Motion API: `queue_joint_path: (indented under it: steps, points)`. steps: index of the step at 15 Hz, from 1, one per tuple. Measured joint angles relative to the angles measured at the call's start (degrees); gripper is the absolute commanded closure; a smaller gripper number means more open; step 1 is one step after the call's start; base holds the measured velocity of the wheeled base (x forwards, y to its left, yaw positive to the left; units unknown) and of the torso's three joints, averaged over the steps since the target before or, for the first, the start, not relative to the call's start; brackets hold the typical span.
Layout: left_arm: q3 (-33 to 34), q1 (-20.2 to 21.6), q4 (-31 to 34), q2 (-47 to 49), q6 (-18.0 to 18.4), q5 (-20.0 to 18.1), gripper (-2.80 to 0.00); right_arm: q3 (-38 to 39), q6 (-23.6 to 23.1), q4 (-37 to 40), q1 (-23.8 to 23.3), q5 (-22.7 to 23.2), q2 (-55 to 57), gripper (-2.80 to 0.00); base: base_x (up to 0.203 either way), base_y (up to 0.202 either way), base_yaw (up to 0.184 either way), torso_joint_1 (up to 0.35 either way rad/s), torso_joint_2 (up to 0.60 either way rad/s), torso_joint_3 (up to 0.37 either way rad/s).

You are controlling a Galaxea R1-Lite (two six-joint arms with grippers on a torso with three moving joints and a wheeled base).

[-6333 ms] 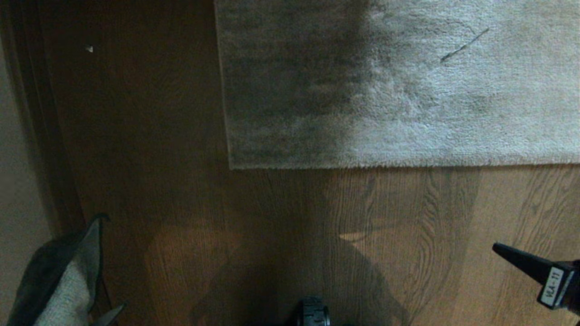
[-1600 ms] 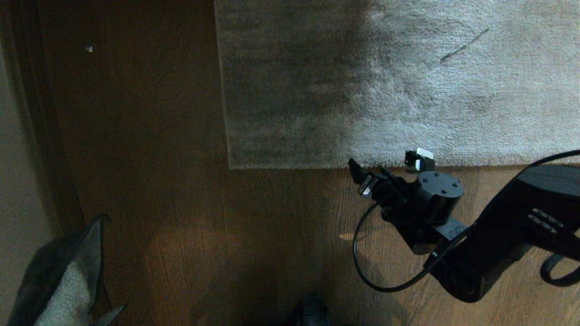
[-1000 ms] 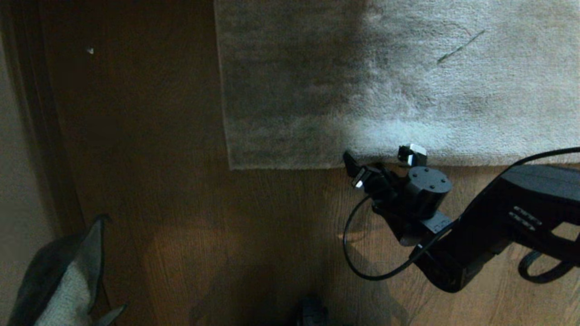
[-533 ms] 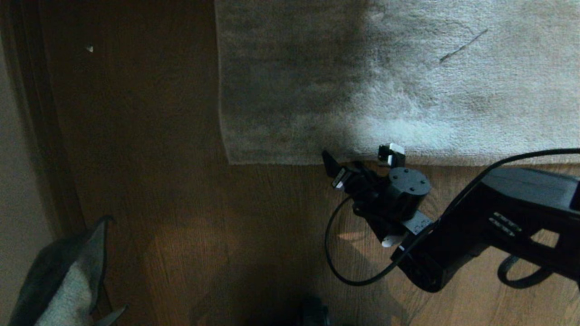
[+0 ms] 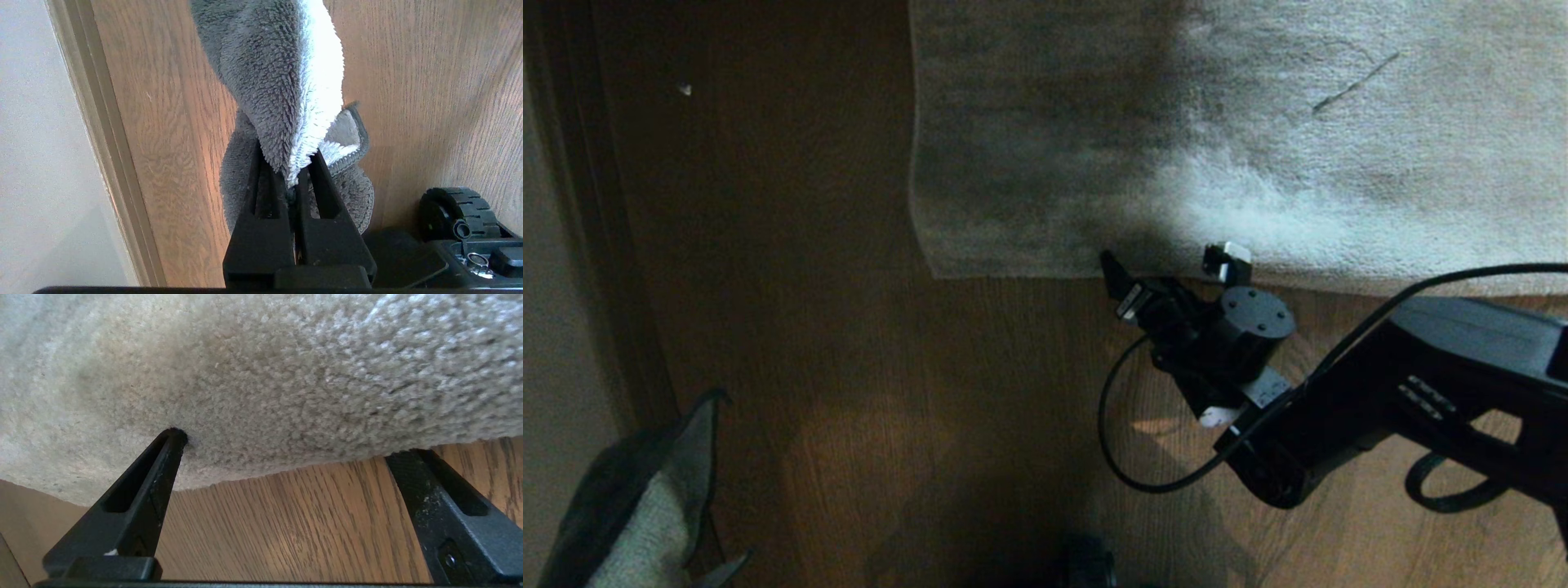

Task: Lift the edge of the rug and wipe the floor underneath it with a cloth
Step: Lift up the carpet

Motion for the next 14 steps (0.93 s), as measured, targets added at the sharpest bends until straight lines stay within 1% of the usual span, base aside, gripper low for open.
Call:
queue_joint_path:
  steps: [3, 6, 9, 14]
  points:
    - [0.0, 0.0, 0.0, 0.0, 0.0, 0.0, 0.00, -0.6, -1.8, 0.0, 0.8, -0.1, 0.0, -2.80, 0.000, 0.000, 0.000, 0.000, 0.00, 0.000]
    - [0.0, 0.0, 0.0, 0.0, 0.0, 0.0, 0.00, -2.7, -2.2, 0.2, 1.9, 0.1, 0.0, -2.80, 0.000, 0.000, 0.000, 0.000, 0.00, 0.000]
    - [0.0, 0.0, 0.0, 0.0, 0.0, 0.0, 0.00, -5.4, -4.5, 0.3, 2.8, 0.8, -0.1, -2.80, 0.000, 0.000, 0.000, 0.000, 0.00, 0.000]
    - [0.0, 0.0, 0.0, 0.0, 0.0, 0.0, 0.00, -5.6, -9.4, 0.1, 3.4, 6.5, -3.2, -2.80, 0.000, 0.000, 0.000, 0.000, 0.00, 0.000]
